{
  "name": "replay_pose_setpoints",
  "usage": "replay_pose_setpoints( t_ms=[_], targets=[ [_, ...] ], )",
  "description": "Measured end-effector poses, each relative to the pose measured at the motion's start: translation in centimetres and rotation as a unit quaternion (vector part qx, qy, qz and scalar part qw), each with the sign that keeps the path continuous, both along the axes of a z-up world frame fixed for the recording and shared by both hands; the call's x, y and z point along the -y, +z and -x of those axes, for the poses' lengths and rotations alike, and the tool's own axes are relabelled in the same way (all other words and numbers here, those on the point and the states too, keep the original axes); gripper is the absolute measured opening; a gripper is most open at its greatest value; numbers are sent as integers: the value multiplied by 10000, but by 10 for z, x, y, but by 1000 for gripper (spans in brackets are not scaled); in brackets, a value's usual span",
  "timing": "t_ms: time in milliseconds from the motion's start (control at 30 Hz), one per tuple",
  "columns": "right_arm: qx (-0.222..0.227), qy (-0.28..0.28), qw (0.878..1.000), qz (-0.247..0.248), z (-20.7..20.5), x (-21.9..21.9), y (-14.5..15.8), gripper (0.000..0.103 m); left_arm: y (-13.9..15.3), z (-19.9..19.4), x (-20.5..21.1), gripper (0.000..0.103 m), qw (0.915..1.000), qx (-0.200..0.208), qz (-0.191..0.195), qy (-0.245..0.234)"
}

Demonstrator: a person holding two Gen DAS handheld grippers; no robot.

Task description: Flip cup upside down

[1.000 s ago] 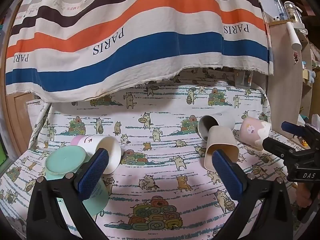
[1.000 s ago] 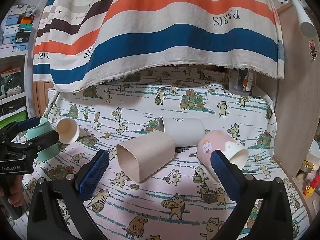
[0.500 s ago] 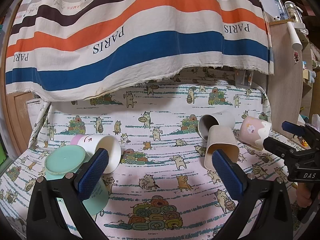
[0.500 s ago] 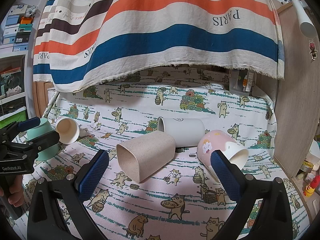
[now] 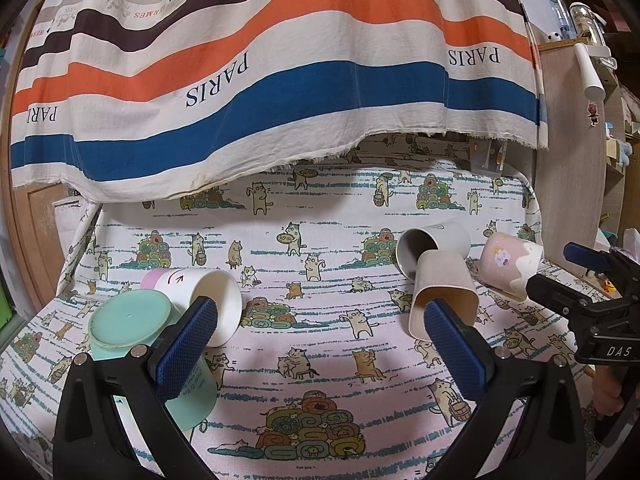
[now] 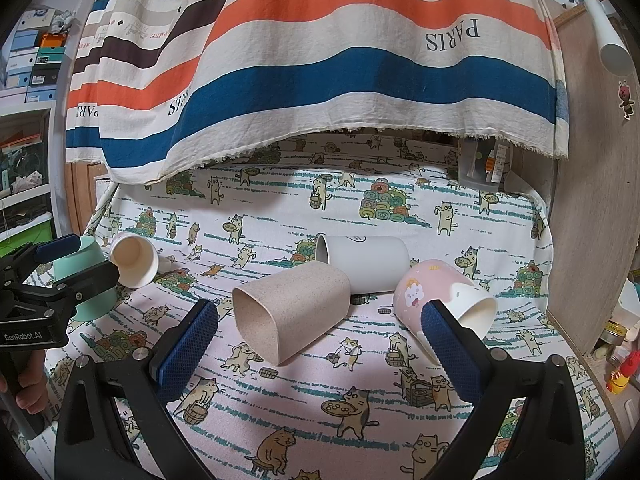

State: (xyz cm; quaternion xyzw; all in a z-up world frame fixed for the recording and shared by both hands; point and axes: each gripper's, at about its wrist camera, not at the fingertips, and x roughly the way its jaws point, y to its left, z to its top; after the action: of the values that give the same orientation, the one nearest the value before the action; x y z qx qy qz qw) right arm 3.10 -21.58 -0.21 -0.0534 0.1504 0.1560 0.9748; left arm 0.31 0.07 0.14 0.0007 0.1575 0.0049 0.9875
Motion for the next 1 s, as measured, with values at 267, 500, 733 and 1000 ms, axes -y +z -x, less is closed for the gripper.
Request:
replay_pose_setpoints(
  t_ms=[267,500,733,1000],
  targets=[
    [-5,1,10000,1,0,0,0,102,0,0,0,103,10000,-10,2,-4],
    [-21,12,10000,-9,-1,1,0,102,-1,0,0,103,10000,-16,-1,-12],
    [83,103,9999,-55,-1,3,1,102,-6,2,1,103,10000,61,-22,-68],
    [189,-144,9994,-235,5,11,5,102,-4,6,3,103,9999,92,-33,-93]
  ],
)
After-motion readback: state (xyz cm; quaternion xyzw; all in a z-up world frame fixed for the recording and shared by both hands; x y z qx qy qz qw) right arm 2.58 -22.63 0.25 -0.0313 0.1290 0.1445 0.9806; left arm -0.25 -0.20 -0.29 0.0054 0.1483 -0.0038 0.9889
